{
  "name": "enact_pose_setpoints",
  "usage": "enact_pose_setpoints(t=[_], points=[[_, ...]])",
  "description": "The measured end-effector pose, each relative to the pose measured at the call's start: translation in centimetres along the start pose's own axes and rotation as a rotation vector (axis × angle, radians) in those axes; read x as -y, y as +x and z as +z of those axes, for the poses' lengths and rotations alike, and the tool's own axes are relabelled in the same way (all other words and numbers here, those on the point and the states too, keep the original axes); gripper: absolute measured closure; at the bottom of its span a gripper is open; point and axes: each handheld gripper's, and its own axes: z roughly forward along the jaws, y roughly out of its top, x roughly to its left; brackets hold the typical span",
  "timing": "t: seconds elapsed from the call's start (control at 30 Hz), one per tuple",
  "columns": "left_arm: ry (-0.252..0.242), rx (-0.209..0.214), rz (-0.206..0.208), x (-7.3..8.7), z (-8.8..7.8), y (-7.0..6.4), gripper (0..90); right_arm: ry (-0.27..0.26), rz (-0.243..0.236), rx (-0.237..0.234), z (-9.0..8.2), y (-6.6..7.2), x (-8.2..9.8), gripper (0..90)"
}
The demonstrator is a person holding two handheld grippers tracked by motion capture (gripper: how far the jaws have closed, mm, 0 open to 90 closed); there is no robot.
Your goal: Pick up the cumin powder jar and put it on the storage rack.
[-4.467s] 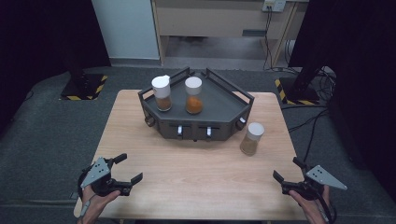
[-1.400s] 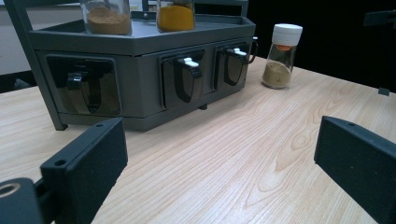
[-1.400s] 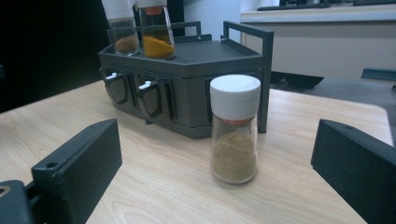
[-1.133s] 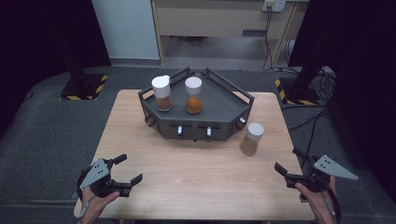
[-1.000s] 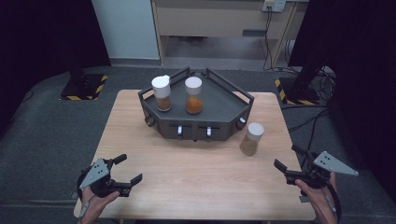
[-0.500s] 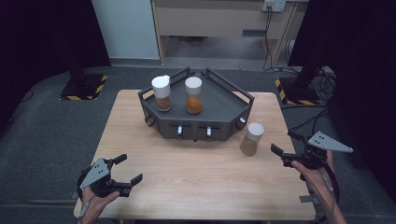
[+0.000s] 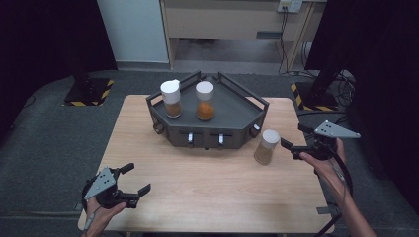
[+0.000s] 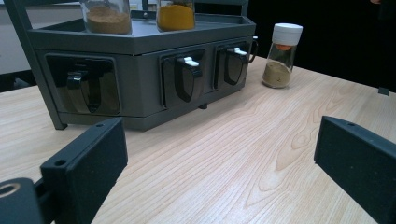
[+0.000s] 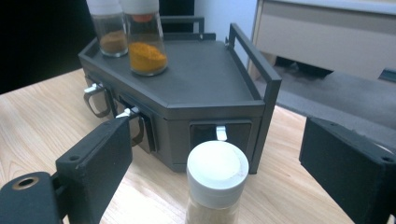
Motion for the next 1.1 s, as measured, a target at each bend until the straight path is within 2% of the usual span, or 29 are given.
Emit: enact_pose_setpoints(t=[0.43, 0.83, 1.1], points=[[0.001, 0.001, 0.000, 0.0, 0.0, 0.0, 1.6, 0.091, 0.002, -0.004, 3.5, -0.9, -0.9, 8.9], [0.001, 0.000, 0.000, 0.0, 0.0, 0.0, 1.6, 0.180, 0.028, -0.001, 6.6, -1.5, -0.2, 8.9], [0.002, 0.001, 0.001, 0.0, 0.0, 0.0, 1.6, 0.207, 0.039, -0.011, 7.7, -1.6, 0.3, 9.9]])
